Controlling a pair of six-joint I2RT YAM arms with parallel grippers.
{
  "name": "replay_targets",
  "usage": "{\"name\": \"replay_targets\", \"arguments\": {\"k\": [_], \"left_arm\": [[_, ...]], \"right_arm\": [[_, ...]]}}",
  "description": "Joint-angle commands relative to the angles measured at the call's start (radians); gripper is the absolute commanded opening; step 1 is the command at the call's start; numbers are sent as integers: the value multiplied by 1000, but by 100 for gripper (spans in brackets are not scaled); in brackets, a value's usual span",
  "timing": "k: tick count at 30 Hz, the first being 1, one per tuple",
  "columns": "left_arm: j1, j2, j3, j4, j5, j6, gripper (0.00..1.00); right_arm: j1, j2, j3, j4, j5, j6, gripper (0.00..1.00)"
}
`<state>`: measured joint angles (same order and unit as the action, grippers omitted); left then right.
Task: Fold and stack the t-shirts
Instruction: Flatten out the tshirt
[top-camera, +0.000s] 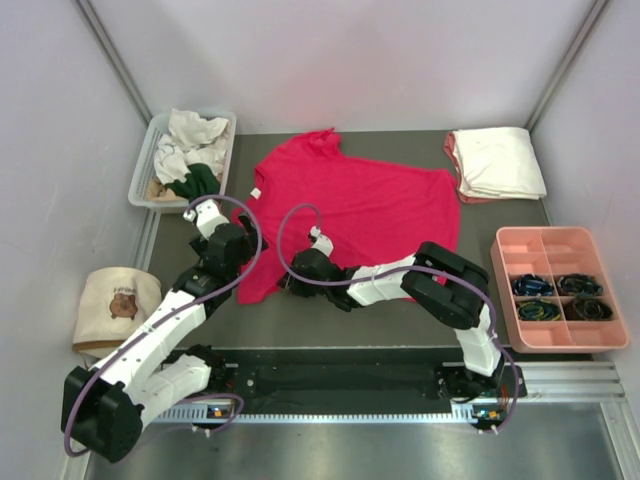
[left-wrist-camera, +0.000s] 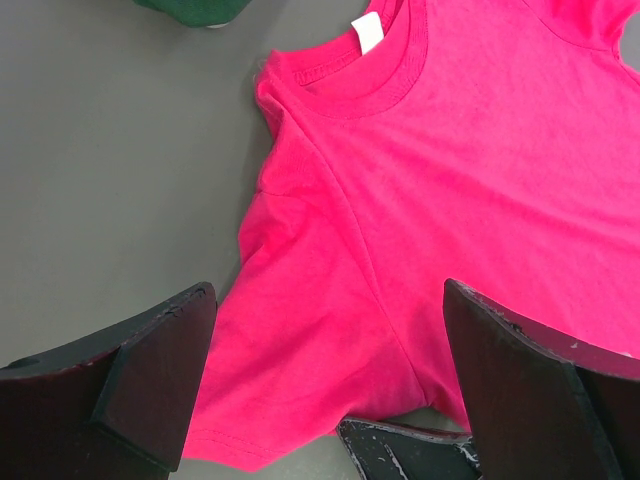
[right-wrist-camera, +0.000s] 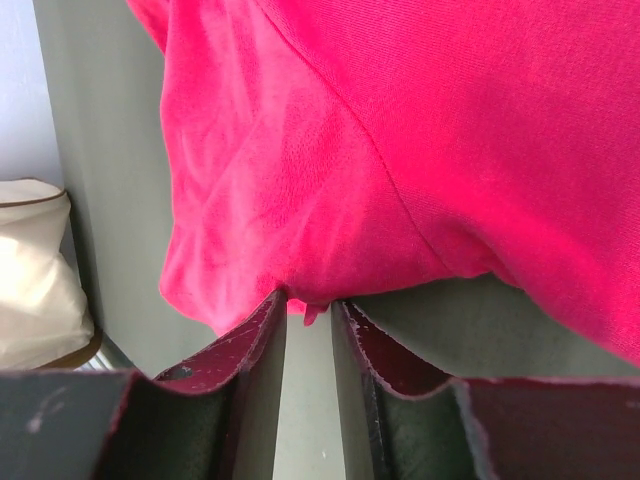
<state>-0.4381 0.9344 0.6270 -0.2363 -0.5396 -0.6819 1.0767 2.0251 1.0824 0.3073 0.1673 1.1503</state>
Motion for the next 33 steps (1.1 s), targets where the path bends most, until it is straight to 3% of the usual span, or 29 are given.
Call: {"name": "replay_targets", "arguments": {"k": [1, 20, 28, 33], "left_arm": [[2, 6, -6, 45, -2, -7, 99], [2, -5, -23, 46, 6, -21, 99], [2, -6, -24, 46, 4, -21, 99], [2, 0, -24, 48, 6, -22, 99]], "right_arm": [[-4, 54, -58, -240, 11, -40, 27], [-4, 40, -96, -224, 12, -24, 25], [-6, 47, -91, -223, 6, -24, 4], [-3, 47, -95, -223, 6, -26, 0]]}}
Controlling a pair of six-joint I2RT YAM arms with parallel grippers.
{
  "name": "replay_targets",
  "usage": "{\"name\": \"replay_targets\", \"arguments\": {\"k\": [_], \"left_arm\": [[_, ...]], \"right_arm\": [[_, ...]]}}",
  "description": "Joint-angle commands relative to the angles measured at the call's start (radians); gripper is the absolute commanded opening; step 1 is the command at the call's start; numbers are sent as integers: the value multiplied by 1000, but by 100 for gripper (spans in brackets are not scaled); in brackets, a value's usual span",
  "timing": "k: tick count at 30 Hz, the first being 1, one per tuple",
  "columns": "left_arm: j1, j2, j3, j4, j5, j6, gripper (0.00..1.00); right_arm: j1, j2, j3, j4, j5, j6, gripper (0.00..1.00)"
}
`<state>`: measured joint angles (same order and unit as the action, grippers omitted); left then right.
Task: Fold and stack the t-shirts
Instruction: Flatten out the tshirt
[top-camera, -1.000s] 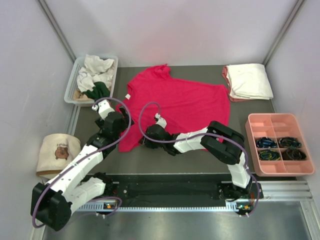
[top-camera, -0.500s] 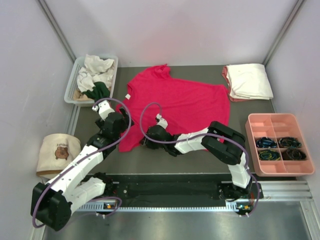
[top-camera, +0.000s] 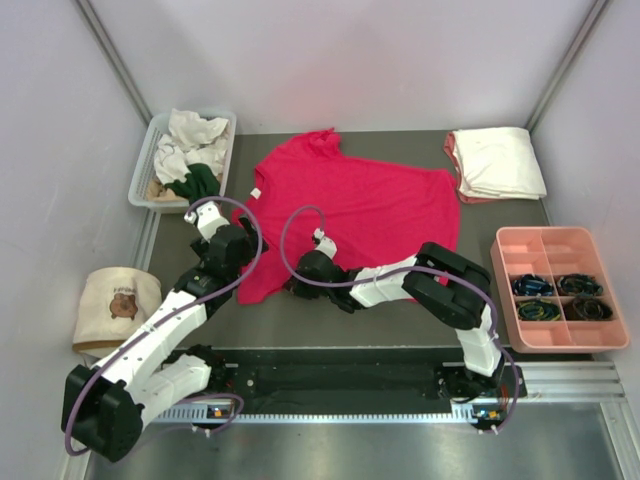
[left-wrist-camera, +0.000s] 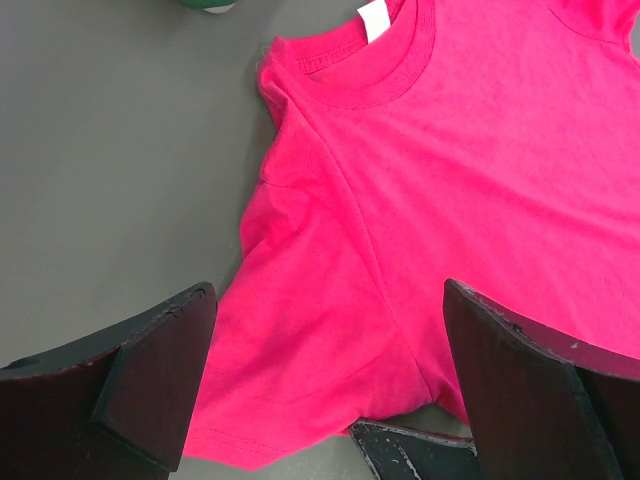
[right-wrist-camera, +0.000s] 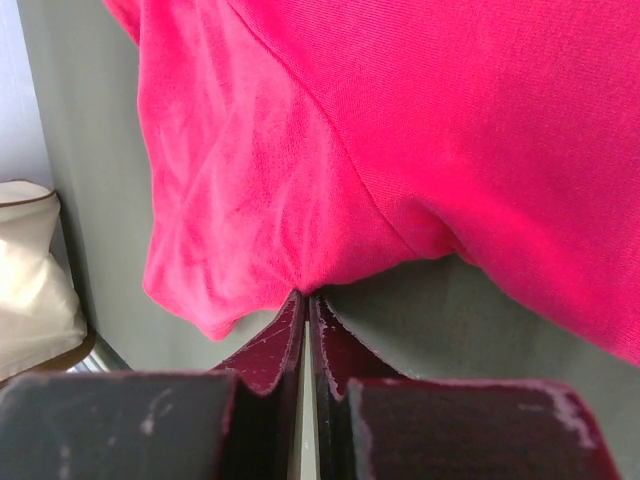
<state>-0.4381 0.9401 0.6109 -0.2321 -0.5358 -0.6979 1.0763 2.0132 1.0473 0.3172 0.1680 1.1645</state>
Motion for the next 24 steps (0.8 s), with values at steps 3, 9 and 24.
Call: {"name": "replay_targets", "arguments": {"k": [3, 9, 24], "left_arm": [[2, -4, -11, 47, 7, -9, 99], [2, -4, -13, 48, 7, -11, 99], [2, 0, -22, 51, 22, -26, 99]], "right_arm": [[-4, 59, -61, -234, 5, -40, 1], [-4, 58, -62, -236, 2, -40, 18], [-4, 44, -105, -216, 4, -28, 18]]}}
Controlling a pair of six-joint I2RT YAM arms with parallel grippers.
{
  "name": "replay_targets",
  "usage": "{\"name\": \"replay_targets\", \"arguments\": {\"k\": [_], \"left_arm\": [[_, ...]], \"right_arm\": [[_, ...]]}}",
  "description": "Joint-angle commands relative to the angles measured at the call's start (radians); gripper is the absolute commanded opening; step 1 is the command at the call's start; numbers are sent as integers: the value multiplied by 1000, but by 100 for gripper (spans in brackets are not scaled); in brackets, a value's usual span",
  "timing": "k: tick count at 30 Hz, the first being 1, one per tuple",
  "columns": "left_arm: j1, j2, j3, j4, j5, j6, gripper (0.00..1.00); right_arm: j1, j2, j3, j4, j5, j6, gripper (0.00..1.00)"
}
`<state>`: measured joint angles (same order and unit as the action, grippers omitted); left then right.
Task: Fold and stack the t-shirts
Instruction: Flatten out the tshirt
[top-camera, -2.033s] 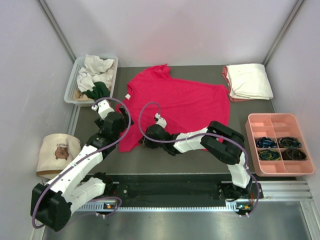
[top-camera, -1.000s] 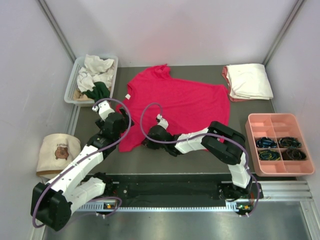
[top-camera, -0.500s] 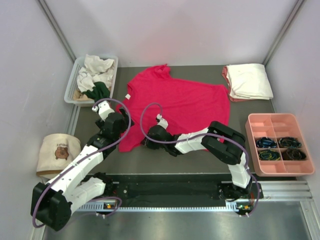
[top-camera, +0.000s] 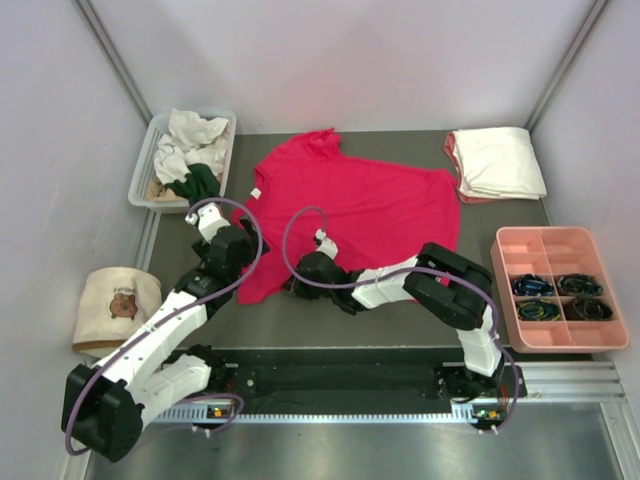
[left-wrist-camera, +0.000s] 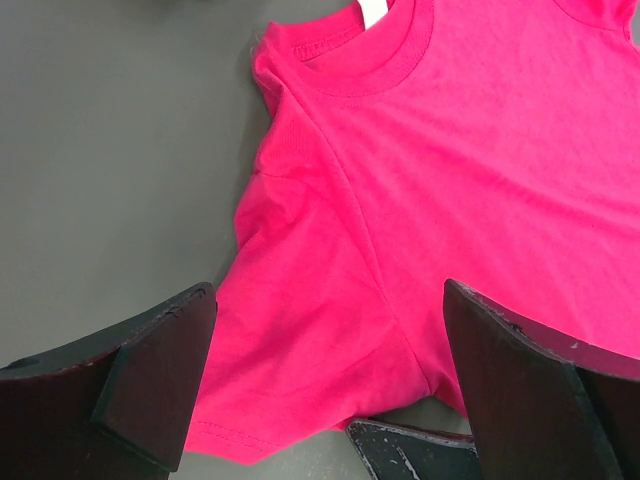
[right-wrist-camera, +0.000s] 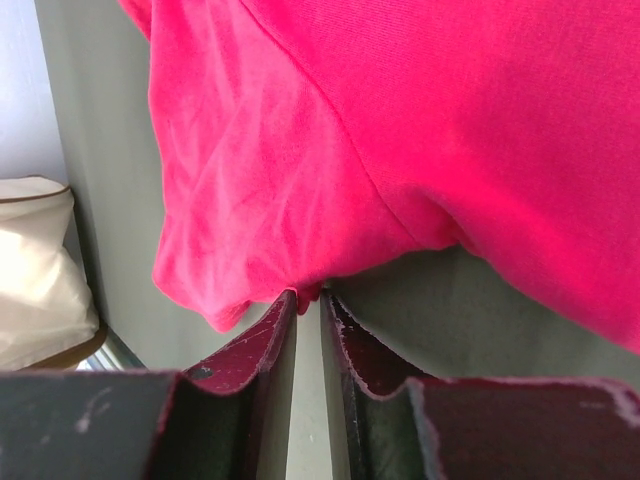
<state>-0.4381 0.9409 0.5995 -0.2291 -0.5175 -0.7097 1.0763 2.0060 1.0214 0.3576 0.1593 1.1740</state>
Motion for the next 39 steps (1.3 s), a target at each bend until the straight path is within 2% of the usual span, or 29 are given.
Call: {"name": "replay_targets", "arguments": {"k": [1, 8, 12, 24, 39], "left_arm": [[2, -2, -10, 48, 2, -14, 99], [2, -1, -6, 48, 4, -13, 99], [2, -2, -4, 45, 2, -8, 99], [2, -5, -15, 48, 5, -16, 99], [2, -42, -46, 33, 1, -27, 99]], "right_arm": [[-4, 51, -81, -256, 13, -36, 18], [-4, 54, -72, -259, 13, -39, 16], [-4, 57, -61, -267, 14, -42, 0], [-3, 28, -75, -290, 2, -63, 0], [59, 5, -70, -348, -12, -102, 0]]}}
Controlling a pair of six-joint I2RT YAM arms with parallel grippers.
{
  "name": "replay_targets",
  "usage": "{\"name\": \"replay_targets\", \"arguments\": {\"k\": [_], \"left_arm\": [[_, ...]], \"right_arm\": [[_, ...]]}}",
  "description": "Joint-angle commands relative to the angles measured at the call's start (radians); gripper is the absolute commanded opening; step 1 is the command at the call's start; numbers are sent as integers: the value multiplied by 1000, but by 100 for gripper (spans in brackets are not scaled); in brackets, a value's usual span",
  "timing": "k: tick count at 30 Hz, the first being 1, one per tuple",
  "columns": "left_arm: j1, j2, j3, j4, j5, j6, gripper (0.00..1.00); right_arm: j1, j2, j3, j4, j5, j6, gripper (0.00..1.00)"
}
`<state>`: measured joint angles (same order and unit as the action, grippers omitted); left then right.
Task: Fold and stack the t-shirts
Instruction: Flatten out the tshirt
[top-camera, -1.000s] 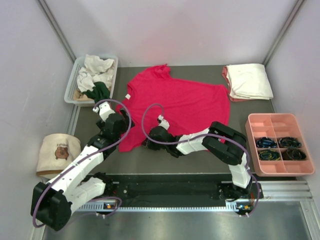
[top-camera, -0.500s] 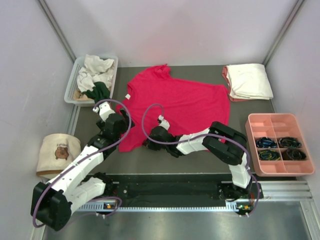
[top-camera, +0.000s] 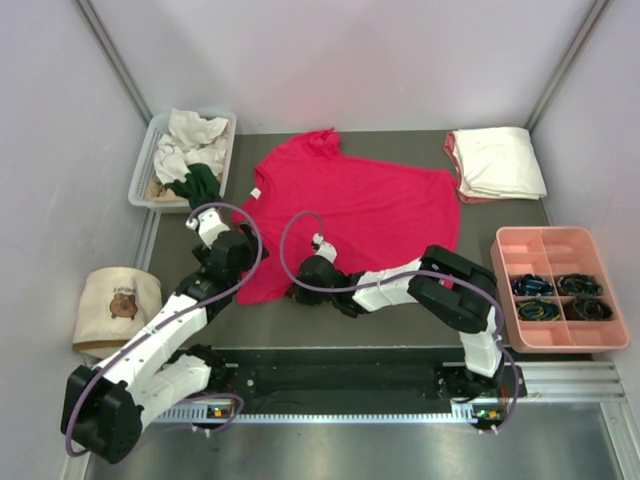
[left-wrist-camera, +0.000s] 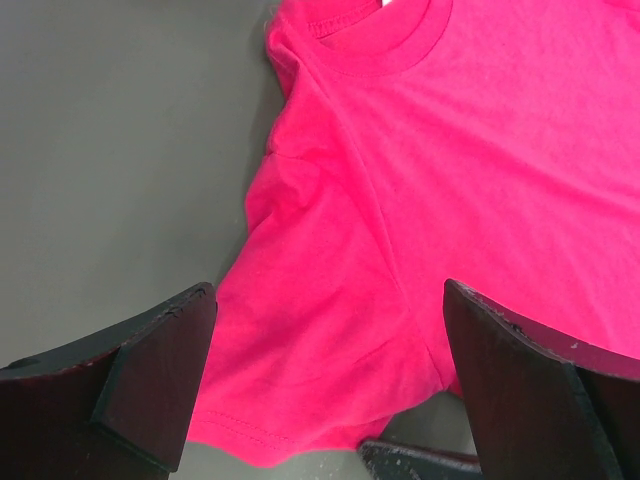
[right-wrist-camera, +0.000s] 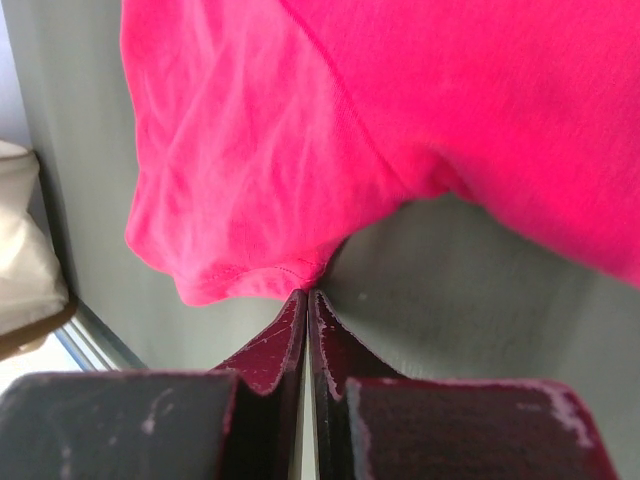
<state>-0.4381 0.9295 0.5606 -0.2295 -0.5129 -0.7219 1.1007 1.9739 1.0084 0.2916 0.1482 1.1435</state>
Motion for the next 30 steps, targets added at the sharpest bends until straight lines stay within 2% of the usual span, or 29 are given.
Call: {"name": "replay_targets", "arguments": {"k": [1, 30], "left_arm": [[2, -34, -5, 29, -6, -16, 99], [2, -93, -30, -8, -3, -25, 99]], "right_arm": [[37, 31, -60, -289, -1, -71, 0], [116, -99, -117, -430, 94, -44, 0]]}}
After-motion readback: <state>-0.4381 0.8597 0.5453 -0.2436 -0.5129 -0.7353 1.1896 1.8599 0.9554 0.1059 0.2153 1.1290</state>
